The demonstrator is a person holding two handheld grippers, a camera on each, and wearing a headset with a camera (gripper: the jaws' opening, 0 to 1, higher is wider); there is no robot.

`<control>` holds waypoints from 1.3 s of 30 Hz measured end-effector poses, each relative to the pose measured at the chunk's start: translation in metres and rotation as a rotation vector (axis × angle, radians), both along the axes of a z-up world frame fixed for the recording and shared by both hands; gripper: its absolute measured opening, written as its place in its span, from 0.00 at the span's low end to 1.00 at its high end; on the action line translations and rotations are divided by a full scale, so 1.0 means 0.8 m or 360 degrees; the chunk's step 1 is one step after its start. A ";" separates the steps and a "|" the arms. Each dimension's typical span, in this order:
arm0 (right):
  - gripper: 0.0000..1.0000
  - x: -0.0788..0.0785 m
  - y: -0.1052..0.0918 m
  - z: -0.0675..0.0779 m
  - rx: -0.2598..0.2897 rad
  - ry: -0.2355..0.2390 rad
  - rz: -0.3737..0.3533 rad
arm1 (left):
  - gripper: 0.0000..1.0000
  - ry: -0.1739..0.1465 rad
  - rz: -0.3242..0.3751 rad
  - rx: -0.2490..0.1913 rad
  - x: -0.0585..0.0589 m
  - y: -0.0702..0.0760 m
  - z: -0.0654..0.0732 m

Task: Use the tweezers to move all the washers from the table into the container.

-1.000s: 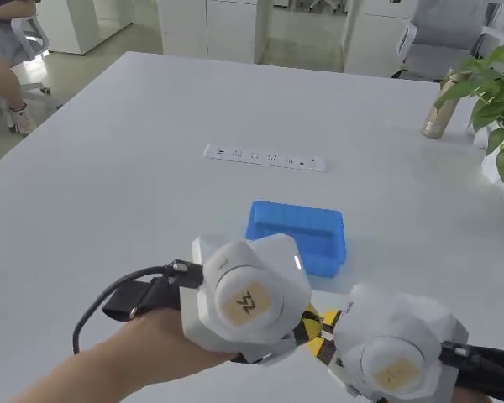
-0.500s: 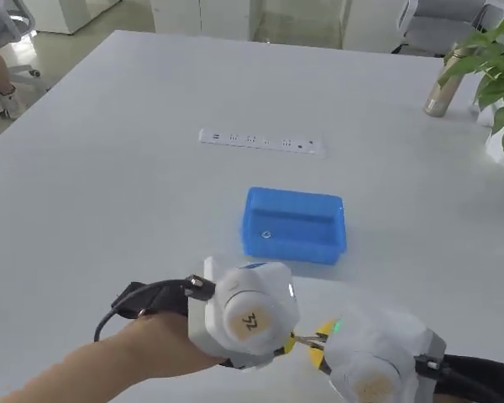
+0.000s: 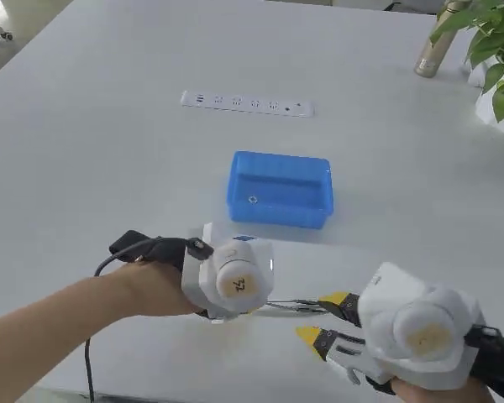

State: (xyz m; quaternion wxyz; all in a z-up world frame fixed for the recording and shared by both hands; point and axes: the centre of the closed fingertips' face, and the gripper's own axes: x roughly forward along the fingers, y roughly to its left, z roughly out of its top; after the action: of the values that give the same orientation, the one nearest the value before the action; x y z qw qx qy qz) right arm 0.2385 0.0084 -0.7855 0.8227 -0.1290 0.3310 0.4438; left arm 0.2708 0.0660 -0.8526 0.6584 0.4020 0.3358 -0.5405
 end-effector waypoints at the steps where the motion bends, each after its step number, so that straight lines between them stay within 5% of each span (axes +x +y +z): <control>1: 0.25 0.002 -0.005 0.004 0.0026 0.0007 -0.0048 | 0.00 -0.0006 -0.0017 0.0029 0.002 0.002 -0.003; 10: 0.28 0.020 -0.033 0.025 0.0063 -0.0027 -0.0234 | 0.01 0.0020 0.0017 0.0059 0.010 0.014 -0.009; 15: 0.30 0.025 -0.036 0.043 0.0095 -0.0065 -0.0269 | 0.15 0.0027 0.0084 0.0031 0.008 0.020 -0.003; 20: 0.37 0.027 -0.038 0.052 0.0125 -0.0074 -0.0282 | 0.34 0.0014 0.0377 -0.0214 0.002 0.024 0.027; 22: 0.42 0.025 -0.037 0.052 0.0145 -0.0055 -0.0278 | 0.43 0.0017 0.0581 -0.0336 0.002 0.033 0.040; 26: 0.57 0.027 -0.043 0.050 0.0156 -0.0030 -0.0321 | 0.64 0.0129 0.0985 -0.0679 -0.005 0.051 0.072; 30: 0.63 0.031 -0.057 0.054 0.0197 -0.0043 -0.0403 | 0.83 0.0047 0.1287 -0.0855 -0.012 0.079 0.099; 33: 0.65 0.030 -0.063 0.060 0.0259 -0.0029 -0.0456 | 0.97 0.0034 0.1365 -0.0922 -0.026 0.084 0.112; 39: 0.79 0.026 -0.079 0.064 0.0292 -0.0025 -0.0518 | 0.99 -0.0075 0.1412 -0.0856 -0.042 0.107 0.130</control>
State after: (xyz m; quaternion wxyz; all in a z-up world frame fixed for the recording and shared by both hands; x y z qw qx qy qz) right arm 0.2591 -0.0552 -0.7345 0.8945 -0.0015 0.2993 0.3322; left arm 0.2369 0.1520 -0.7488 0.9116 0.0496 0.3084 -0.2673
